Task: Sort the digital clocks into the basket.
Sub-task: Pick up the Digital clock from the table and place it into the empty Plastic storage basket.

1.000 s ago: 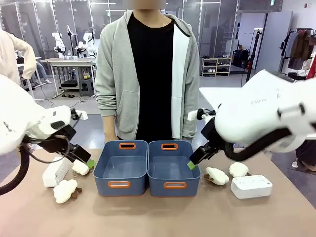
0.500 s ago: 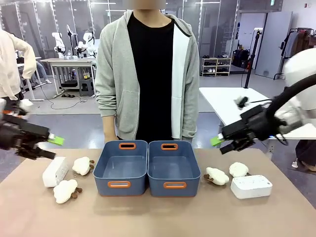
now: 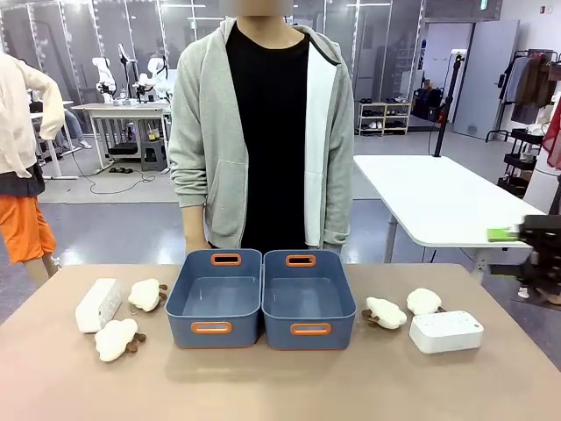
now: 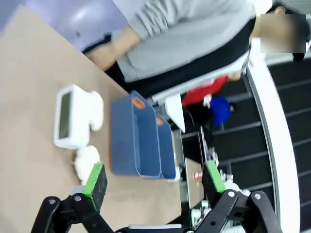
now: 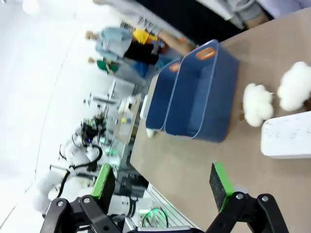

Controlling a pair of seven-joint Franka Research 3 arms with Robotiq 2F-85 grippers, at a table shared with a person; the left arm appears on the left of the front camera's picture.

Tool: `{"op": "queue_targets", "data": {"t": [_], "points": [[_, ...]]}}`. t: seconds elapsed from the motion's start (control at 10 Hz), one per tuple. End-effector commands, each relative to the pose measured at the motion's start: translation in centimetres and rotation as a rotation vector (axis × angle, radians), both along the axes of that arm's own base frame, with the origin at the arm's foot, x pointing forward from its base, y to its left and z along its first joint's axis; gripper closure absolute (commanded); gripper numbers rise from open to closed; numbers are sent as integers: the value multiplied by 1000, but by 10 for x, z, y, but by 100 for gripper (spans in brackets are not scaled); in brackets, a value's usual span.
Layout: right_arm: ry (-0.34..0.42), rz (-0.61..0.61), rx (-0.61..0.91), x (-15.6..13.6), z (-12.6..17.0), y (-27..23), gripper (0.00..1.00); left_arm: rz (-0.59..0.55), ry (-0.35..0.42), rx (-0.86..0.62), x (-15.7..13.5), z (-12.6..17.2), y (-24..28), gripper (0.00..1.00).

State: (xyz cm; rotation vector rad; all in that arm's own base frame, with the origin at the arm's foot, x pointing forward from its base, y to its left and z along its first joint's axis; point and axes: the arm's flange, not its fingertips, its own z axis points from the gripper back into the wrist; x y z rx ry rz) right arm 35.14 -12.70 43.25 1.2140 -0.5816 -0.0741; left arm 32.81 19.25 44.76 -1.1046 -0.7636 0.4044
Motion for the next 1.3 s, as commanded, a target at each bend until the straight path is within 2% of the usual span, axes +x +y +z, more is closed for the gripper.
{"op": "queue_targets", "data": {"t": [0.0,0.2,0.3,1.2], "points": [[-81,-72,9,-18,7,-14,0,106,-53,-7,-100,-44,-41,0],[-94,-109,-17,-18,12,-21,0,218,-69,20,-109,-49,-30,0],[-42,-91,8,-20,8,-32,0,128,-13,-4,-32,-3,46,0],[-42,-91,8,-20,8,-32,0,128,-13,-4,-32,-3,46,0]]}}
